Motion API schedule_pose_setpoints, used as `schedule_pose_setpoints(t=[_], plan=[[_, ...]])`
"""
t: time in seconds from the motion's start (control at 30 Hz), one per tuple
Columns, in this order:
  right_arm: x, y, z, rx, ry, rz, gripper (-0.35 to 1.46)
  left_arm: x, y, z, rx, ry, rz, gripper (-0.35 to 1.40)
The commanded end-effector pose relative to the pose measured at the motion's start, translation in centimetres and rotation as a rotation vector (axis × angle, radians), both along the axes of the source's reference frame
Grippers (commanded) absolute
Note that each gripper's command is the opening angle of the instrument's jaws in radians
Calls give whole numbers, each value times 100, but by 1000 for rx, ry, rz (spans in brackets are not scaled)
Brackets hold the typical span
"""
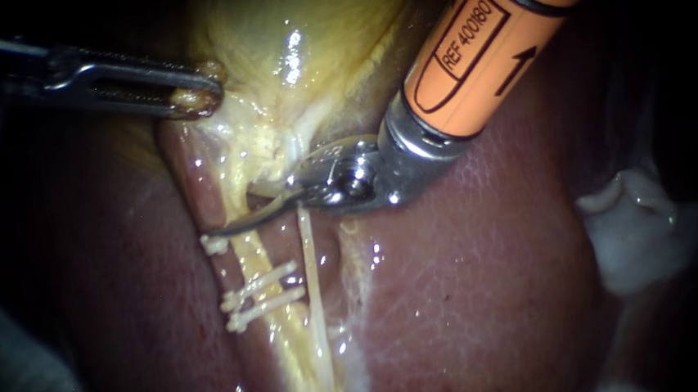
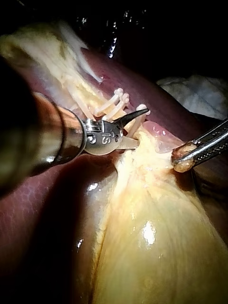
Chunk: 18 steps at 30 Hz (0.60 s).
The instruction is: Go to the cutting position left tube
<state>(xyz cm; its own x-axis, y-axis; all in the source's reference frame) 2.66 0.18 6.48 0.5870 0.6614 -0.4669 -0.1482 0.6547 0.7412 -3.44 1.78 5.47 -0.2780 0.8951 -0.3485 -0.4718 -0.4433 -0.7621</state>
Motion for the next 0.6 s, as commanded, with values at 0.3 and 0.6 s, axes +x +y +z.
schedule_pose_setpoints(t=[0.3,0.6], plan=[[-23,-4,-7,4,12,-18,121,1,0,1,0,0,1,-35],[-46,-5,-12,7,19,-29,121,1,0,1,0,-1,1,-35]])
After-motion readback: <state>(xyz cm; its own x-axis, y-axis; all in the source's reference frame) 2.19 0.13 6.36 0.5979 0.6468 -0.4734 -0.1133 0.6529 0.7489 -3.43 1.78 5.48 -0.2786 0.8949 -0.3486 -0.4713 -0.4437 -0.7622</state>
